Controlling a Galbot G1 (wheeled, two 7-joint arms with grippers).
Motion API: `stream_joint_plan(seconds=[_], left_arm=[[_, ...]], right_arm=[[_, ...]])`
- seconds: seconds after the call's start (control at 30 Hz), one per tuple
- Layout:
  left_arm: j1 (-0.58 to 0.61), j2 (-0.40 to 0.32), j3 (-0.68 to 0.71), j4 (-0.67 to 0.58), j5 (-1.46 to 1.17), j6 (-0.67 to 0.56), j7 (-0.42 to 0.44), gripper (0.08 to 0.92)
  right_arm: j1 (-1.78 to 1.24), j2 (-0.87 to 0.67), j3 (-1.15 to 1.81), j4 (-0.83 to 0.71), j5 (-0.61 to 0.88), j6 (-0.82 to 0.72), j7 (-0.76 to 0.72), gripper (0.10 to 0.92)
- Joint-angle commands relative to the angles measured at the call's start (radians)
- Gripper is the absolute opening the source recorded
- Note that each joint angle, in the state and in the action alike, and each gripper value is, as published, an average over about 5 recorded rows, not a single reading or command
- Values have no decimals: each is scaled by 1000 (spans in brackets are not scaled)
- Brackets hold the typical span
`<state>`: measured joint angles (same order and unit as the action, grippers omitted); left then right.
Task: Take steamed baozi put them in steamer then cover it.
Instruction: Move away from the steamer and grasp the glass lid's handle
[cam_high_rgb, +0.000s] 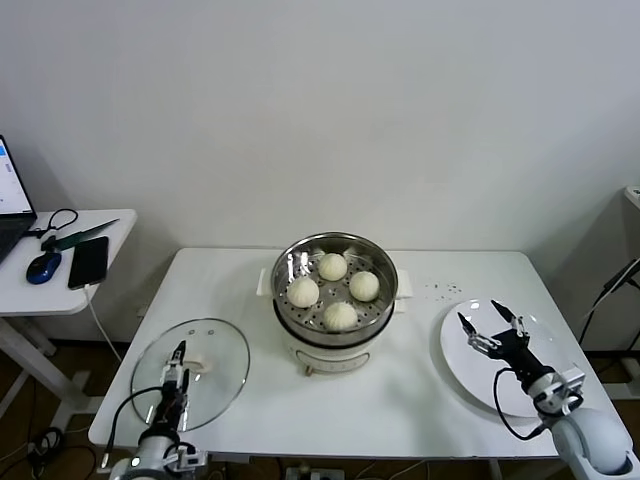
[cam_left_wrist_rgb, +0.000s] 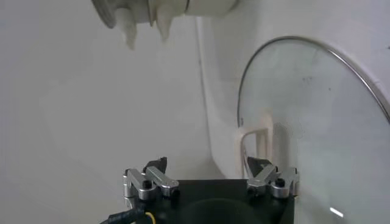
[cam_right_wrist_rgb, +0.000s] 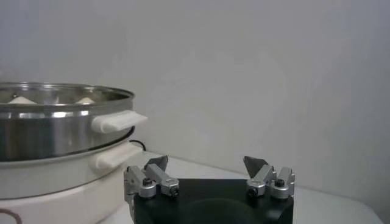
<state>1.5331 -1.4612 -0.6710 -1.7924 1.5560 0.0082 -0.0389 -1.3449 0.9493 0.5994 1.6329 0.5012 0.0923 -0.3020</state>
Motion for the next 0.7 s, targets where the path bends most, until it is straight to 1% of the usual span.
stream_joint_plan(seconds=[0.03,0.17,0.37,0.7], left_arm=[[-110,-5,3,142,60,6,-73,823],[-144,-1,5,172,48,10,-102,823],[-193,3,-6,223,38,6,-123,823],[-220,6,0,273,6,-21,-130,823]], right_arm=[[11,15,13,-17,-39,3,3,823],[22,18,-1,-21,-54,5,2,823],[40,26,-22,-29,-72,9,0,823],[57,34,-31,-45,-84,11,-4,823]])
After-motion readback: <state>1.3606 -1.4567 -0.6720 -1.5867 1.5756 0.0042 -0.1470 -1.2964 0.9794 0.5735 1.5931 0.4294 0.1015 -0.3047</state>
